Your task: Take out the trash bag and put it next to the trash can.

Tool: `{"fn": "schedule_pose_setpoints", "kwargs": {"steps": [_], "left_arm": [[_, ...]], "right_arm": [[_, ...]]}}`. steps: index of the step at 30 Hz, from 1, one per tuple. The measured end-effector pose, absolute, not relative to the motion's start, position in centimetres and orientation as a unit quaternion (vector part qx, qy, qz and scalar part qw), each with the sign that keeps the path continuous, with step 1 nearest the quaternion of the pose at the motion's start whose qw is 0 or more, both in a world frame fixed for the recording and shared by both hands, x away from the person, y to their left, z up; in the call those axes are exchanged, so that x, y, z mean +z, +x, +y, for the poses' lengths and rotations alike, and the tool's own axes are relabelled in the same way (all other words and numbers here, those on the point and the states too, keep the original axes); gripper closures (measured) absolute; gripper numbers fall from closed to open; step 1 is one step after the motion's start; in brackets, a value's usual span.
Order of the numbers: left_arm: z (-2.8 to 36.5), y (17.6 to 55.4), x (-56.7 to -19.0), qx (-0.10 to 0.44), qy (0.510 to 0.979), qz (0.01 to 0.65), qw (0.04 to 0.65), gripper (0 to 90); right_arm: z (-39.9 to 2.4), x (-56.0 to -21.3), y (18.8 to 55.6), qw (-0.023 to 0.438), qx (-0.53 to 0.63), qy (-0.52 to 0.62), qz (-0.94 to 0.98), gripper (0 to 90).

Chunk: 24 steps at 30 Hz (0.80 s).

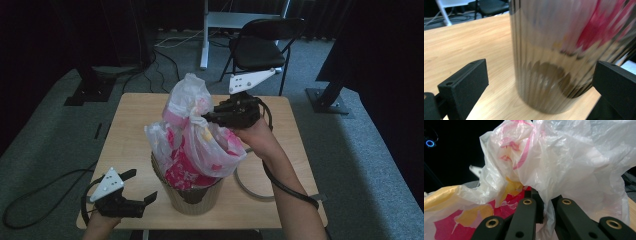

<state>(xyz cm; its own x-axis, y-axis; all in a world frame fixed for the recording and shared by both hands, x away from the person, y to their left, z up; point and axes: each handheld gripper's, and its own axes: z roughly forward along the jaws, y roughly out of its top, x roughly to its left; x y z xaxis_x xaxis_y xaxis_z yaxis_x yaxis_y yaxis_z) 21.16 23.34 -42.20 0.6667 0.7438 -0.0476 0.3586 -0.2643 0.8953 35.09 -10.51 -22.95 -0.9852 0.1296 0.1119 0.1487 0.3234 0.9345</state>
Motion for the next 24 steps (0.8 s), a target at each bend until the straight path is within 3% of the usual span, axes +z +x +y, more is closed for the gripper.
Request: {"fn": "schedule_pose_setpoints", "kwargs": {"steps": [8, 24], "left_arm": [[23.5, 21.6, -46.2, 0.233, 0.760, 0.395, 0.461, 0.8], [25.3, 23.4, -52.6, 0.207, 0.778, 0.452, 0.384, 0.7]], "right_arm": [[-11.3, -21.6, 35.3, 0.010, -0.589, -0.084, -0.804, 89.0], [-13.3, -15.6, 35.0, -0.023, -0.617, -0.084, -0.782, 89.0]]}}
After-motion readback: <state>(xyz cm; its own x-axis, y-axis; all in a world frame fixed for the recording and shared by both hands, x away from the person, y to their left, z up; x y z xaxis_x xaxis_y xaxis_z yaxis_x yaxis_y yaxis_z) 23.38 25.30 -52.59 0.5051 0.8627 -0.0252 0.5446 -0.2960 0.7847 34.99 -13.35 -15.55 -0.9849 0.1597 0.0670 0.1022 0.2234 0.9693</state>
